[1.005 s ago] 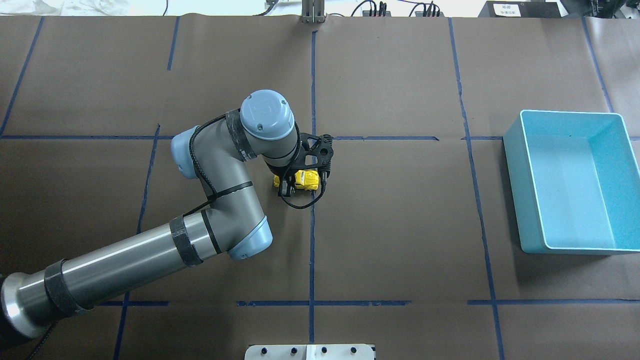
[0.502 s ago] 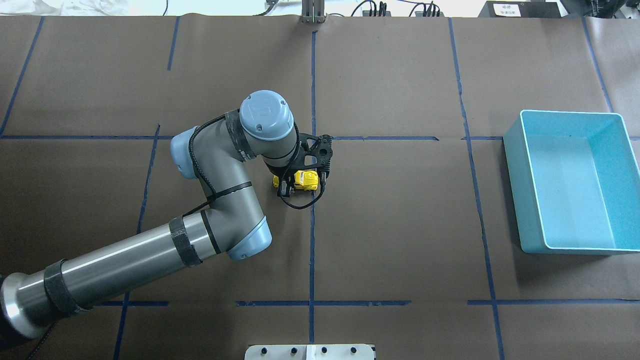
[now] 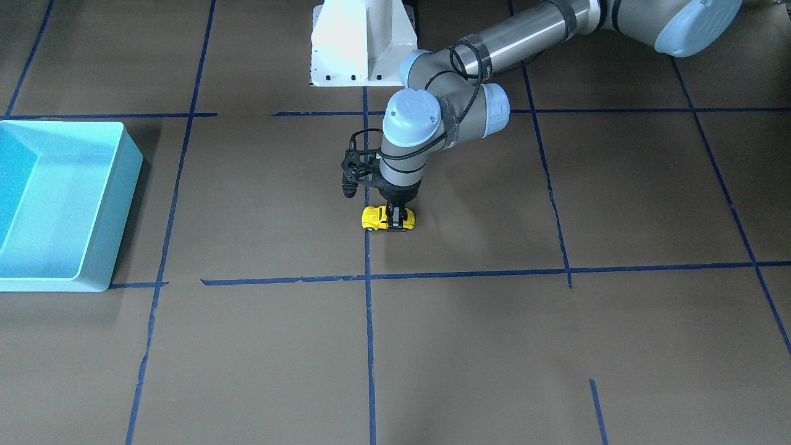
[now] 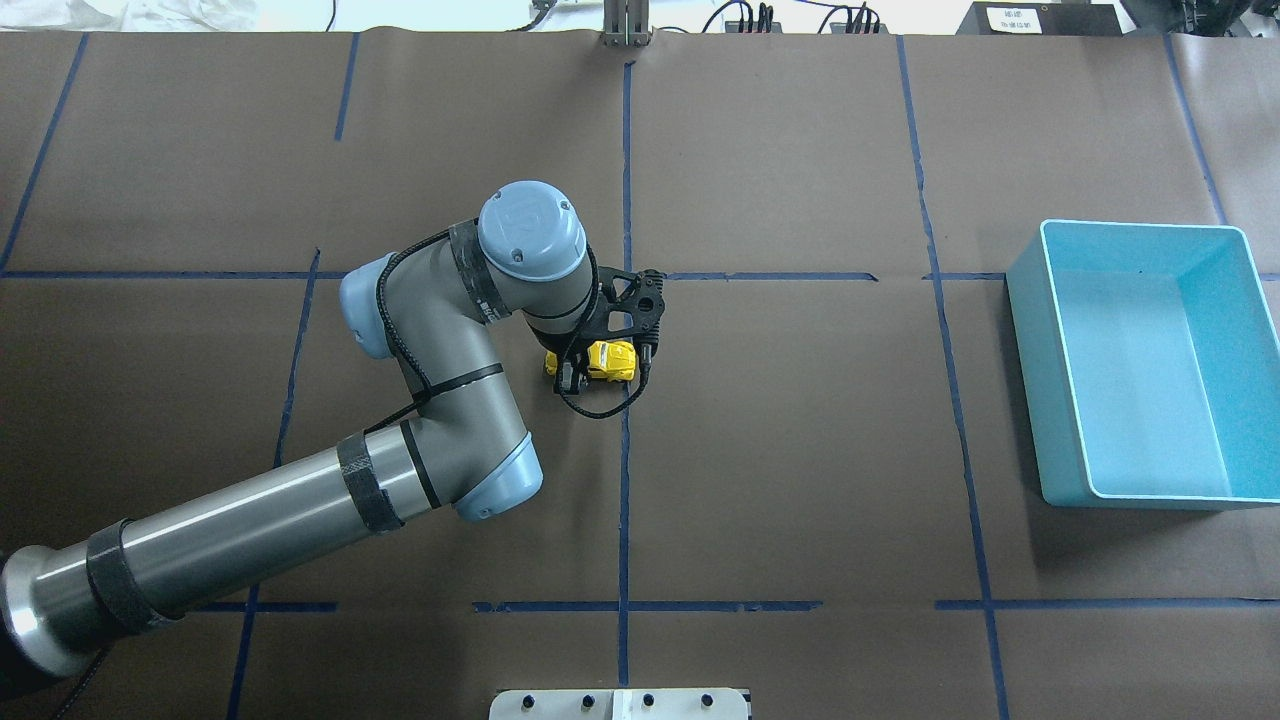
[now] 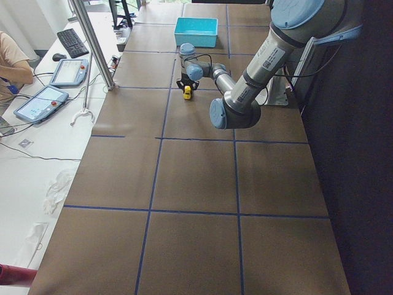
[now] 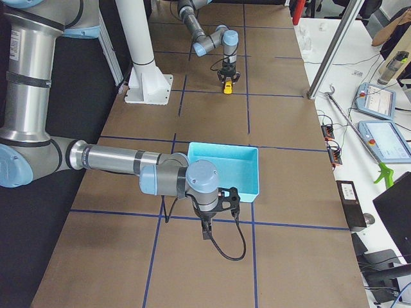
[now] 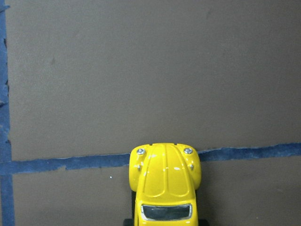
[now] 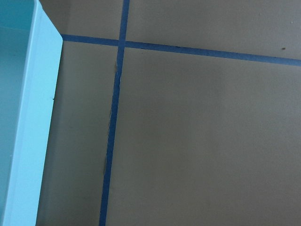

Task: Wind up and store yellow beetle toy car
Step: 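Press the yellow car down onto the table with the left gripper, then keep the left gripper pressing the yellow car against the table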

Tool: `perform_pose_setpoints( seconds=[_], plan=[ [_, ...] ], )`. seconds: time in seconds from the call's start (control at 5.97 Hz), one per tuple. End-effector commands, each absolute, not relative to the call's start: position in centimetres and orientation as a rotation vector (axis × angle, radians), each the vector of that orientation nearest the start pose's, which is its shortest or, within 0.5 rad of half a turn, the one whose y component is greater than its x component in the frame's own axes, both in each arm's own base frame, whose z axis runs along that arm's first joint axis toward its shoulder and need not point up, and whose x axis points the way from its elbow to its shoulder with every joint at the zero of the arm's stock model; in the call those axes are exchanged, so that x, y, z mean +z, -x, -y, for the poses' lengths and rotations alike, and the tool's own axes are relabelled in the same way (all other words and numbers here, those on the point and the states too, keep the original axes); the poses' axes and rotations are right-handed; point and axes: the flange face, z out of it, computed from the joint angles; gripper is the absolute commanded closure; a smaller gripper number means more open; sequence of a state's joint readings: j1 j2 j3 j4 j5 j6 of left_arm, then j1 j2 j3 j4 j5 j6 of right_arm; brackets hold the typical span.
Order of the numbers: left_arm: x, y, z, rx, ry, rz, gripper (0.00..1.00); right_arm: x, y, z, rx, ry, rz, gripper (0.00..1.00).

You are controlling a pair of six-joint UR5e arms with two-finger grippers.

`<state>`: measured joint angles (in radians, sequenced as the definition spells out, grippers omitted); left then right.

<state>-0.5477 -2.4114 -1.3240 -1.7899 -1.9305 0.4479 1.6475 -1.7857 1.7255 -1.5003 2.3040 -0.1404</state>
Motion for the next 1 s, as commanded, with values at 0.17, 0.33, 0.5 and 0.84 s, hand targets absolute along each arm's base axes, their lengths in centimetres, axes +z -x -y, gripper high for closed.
perform_pose_setpoints(
  seconds=[0.17, 0.33, 0.5, 0.84],
  plan=[
    [22.1, -61.1, 48.9, 1.512, -0.749, -0.614, 0.86, 67.5, -9.7, 39.5, -0.063, -0.088, 0.728, 0.00],
    [22.4, -60.9, 48.9, 1.510, -0.747, -0.612, 0.86, 67.5, -9.7, 39.5, -0.065, -0.089, 0.730, 0.00],
    [22.6, -60.8, 49.0, 1.509, -0.746, -0.611, 0.86, 67.5, -9.6, 39.5, -0.065, -0.088, 0.730, 0.00],
    [22.9, -60.2, 48.8, 1.507, -0.750, -0.611, 0.86, 67.5, -9.6, 39.5, -0.066, -0.088, 0.730, 0.00]
  ],
)
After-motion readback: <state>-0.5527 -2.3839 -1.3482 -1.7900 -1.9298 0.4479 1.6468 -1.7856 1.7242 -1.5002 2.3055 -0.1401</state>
